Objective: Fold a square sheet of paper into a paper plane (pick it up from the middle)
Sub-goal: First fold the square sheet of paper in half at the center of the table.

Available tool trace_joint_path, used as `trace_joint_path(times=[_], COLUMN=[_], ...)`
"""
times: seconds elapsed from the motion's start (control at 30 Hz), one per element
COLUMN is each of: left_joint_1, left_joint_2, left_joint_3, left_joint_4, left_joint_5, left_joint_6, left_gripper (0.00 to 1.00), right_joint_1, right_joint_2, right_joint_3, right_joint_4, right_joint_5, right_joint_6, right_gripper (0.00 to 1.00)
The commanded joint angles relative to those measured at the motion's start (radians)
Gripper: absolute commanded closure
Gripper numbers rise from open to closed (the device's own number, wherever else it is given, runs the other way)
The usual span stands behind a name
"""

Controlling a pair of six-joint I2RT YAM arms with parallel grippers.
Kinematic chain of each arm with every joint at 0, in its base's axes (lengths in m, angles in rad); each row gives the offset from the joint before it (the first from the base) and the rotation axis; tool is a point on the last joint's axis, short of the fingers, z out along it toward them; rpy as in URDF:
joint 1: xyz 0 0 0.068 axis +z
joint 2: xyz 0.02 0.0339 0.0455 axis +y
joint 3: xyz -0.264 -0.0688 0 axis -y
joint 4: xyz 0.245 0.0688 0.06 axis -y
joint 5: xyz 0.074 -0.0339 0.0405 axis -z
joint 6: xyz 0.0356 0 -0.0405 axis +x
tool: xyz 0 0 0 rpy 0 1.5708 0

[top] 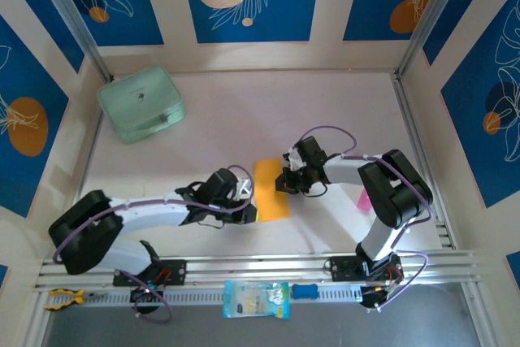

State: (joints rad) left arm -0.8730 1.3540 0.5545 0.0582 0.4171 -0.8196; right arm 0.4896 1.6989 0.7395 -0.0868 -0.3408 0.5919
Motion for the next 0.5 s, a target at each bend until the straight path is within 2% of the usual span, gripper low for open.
trace_joint_path(times=[0.0,0.1,0.2,0.47], left_joint_1=[0.087,0.147,0.177,0.214], left_joint_2=[0.017,0.115,0.2,0.365], left_joint_3=[0.062,0.142,0.203,0.287], left_joint_4=[-0.026,-0.005,0.023,0.049], left_joint_5=[0.006,0.078,0.099,0.139], left_joint_6=[0.055,0.076,0.088,0.113], left_gripper=[0.97,0.97,0.97,0.97], right_joint_1=[0.001,0.002,0.002,0.004], right_joint_2=[0.036,0.037,0.036,0.038], right_joint_3=[-0.011,-0.011,-0.015,-0.017], right_joint_4=[-0.094,-0.097,-0.099,-0.099], right_joint_5=[0.051,0.052,0.056,0.062], right_joint_6=[-0.02,-0.016,-0.016,-0.011], right_gripper=[1.0,1.0,1.0,1.0])
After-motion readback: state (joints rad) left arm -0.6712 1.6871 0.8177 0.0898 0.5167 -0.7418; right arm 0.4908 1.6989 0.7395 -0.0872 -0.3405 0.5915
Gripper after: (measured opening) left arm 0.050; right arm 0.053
